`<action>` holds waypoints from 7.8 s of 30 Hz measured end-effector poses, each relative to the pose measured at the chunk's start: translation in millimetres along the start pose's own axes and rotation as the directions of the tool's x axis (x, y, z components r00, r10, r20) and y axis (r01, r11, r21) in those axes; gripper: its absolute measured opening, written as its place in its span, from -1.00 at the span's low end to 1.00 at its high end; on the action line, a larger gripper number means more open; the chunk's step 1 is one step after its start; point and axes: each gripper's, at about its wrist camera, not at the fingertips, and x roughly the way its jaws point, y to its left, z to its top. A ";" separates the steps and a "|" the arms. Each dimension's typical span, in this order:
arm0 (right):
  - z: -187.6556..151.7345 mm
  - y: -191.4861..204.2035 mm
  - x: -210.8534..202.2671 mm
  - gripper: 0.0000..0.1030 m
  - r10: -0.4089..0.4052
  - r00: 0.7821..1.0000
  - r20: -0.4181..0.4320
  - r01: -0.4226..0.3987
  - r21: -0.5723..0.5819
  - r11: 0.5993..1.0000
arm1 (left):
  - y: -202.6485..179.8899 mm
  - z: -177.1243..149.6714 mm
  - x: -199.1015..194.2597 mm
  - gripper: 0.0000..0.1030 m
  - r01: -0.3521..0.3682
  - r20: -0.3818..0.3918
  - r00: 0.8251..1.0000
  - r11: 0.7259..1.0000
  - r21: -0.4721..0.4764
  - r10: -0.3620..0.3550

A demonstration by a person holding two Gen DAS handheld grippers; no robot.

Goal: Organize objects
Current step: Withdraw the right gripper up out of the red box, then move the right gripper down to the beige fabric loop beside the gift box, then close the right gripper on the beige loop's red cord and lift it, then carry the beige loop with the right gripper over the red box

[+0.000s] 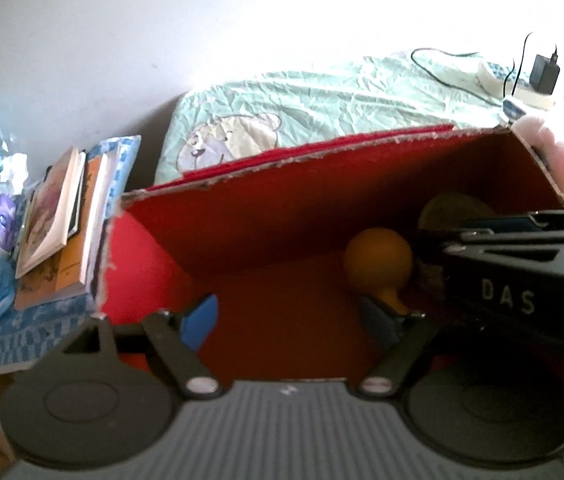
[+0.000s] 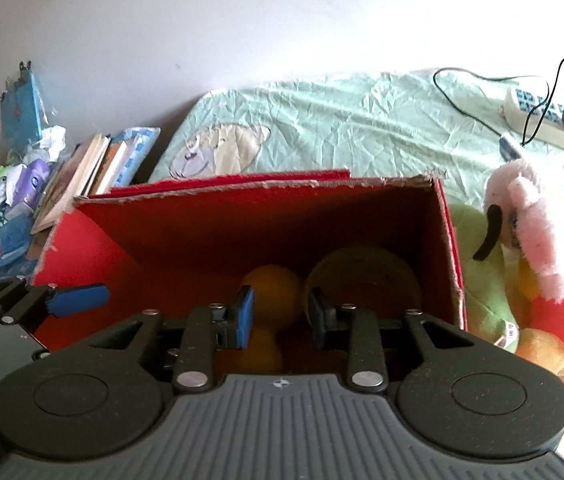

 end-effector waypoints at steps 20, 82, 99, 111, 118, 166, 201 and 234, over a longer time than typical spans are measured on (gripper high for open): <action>-46.3 20.3 -75.1 -0.01 -0.044 0.982 0.183 0.039 0.034 0.999 | 8.9 -38.6 -80.0 0.79 0.011 0.089 0.996 1.000 0.010 -0.012; -163.7 -24.4 -69.7 -0.02 0.002 0.996 -0.091 0.025 0.297 0.955 | -49.8 -131.9 -40.0 0.85 0.144 -0.225 0.968 0.980 0.135 -0.111; -177.0 -40.7 -45.0 -0.02 0.127 0.979 -0.162 -0.061 0.364 0.930 | -33.9 -146.8 -45.1 0.82 0.319 -0.199 0.935 0.940 0.119 -0.293; -176.8 -23.5 -28.3 0.02 0.177 0.968 -0.178 -0.123 0.275 0.954 | -33.6 -146.4 -54.8 0.79 0.453 -0.171 0.885 0.885 0.110 -0.432; -176.4 -21.0 -27.6 -0.11 0.165 0.973 -0.162 -0.123 0.241 0.963 | -45.1 -145.5 -57.8 0.77 0.490 -0.170 0.868 0.858 0.154 -0.466; -178.2 -98.0 -38.8 -0.31 0.283 0.950 -0.135 -0.189 0.475 0.860 | -125.6 -133.2 -13.1 0.12 0.454 -0.303 0.875 0.858 0.241 -0.378; -183.8 -90.1 -131.9 -0.45 0.188 0.981 0.047 -0.182 0.547 0.817 | -134.8 -131.6 -105.3 -0.03 0.503 -0.131 0.858 0.761 0.409 -0.496; -9.1 6.3 -107.4 -0.48 0.334 0.905 0.264 -0.360 0.054 0.931 | -3.8 -2.7 -116.7 -0.03 0.331 0.270 0.893 0.931 0.153 -0.361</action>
